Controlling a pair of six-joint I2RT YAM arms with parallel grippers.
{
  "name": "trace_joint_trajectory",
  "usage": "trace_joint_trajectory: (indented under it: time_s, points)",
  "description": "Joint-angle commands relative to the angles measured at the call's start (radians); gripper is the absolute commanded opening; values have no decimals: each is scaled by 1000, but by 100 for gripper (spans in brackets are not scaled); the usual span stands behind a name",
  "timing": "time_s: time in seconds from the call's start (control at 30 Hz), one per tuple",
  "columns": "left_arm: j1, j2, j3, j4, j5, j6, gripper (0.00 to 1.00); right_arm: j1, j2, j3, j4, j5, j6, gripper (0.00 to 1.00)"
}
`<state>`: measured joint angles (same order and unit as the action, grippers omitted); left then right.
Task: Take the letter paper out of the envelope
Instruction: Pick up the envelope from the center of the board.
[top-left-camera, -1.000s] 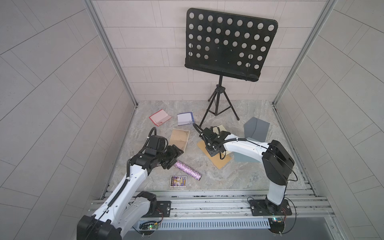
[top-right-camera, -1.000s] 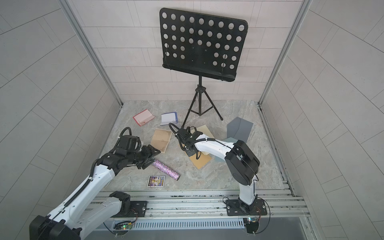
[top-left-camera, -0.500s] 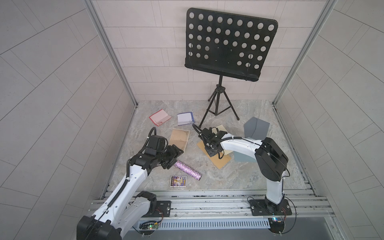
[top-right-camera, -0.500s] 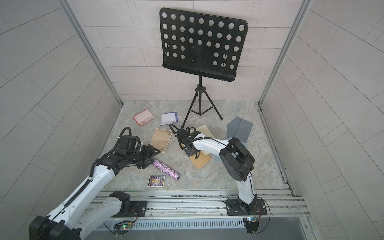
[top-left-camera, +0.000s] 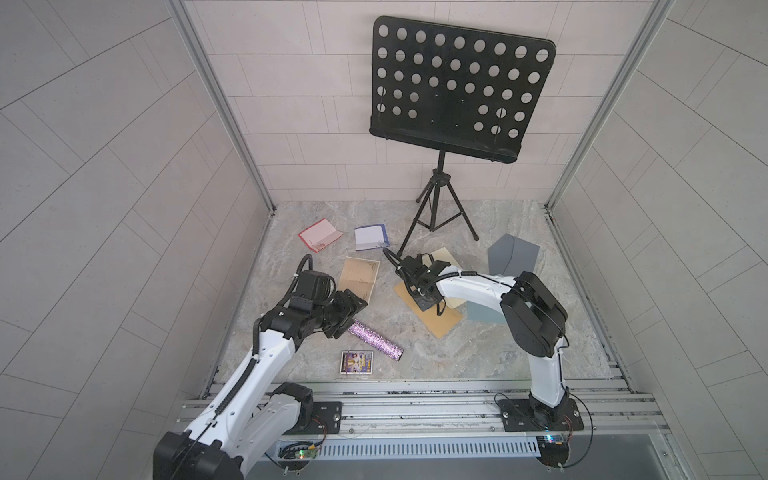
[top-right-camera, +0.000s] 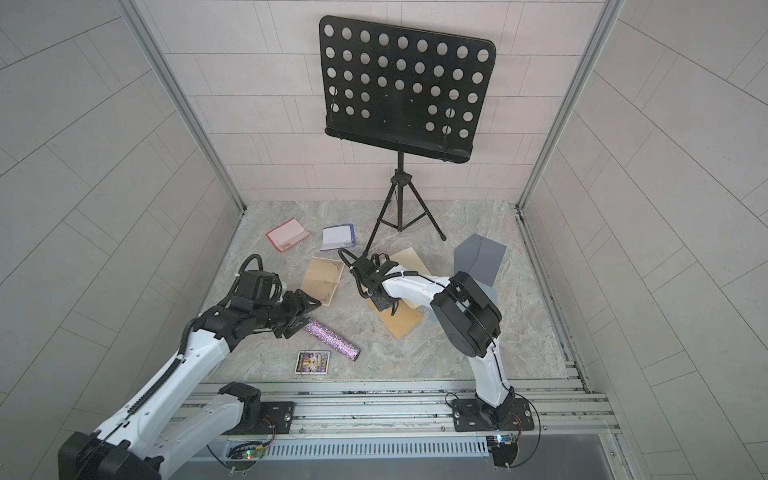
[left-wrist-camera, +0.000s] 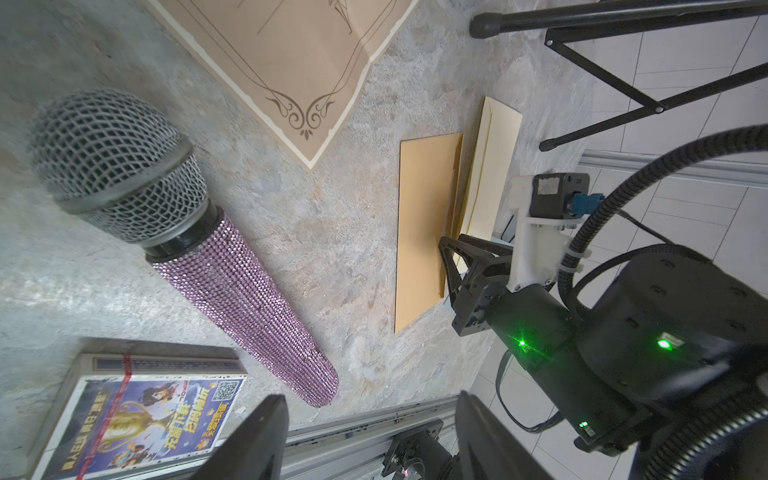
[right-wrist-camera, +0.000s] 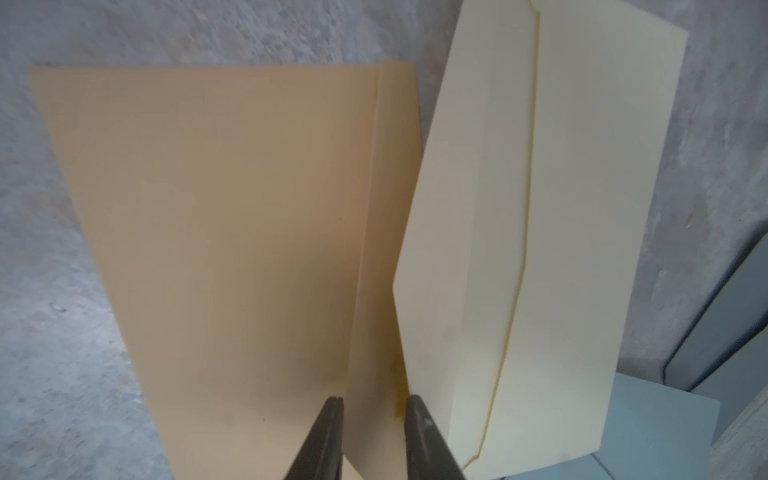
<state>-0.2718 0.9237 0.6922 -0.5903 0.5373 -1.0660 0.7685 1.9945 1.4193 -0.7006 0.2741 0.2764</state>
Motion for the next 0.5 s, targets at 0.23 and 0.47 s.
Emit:
trace_joint_trajectory:
  time_s: [0.23,0.47]
  points:
    - [-6,-1,1,9,8,-12,71,2,28,11,-6,59,-28,28]
    - [-5,0,14,1,11,-12,72,1,31,27,0,55,-34,6]
